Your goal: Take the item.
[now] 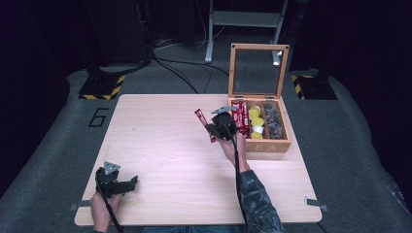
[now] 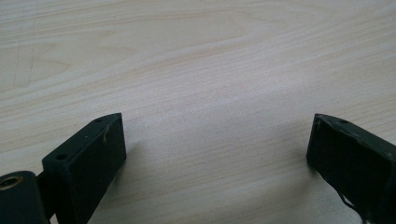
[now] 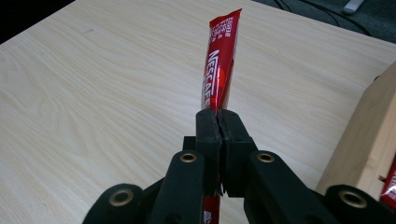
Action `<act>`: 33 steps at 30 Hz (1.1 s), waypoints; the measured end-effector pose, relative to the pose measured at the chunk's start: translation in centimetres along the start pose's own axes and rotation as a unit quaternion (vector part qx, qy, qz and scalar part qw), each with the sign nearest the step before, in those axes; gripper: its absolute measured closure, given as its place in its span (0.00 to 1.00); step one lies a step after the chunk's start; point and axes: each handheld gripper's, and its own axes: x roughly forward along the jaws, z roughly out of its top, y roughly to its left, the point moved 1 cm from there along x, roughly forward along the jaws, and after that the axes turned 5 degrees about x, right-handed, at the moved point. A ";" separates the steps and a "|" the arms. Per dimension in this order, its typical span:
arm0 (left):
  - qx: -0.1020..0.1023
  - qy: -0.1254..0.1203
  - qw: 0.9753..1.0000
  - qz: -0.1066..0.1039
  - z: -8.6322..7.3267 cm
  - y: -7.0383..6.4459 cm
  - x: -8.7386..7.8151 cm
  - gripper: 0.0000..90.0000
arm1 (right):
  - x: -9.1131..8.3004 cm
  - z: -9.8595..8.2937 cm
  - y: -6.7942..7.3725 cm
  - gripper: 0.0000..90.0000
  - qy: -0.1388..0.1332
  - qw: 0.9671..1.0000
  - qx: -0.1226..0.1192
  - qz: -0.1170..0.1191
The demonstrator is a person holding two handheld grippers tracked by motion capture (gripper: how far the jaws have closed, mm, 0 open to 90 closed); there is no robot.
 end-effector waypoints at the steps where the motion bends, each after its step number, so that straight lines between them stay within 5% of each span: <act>1: 0.000 0.000 1.000 0.000 0.0 0.0 0.0 0.05 | 0.2 -0.1 0.1 0.97 0.001 1.000 -0.002 0.001; 33: 0.001 0.000 1.000 0.000 0.0 0.0 0.0 0.05 | 6.0 -3.9 1.8 0.97 0.072 0.997 -0.002 0.008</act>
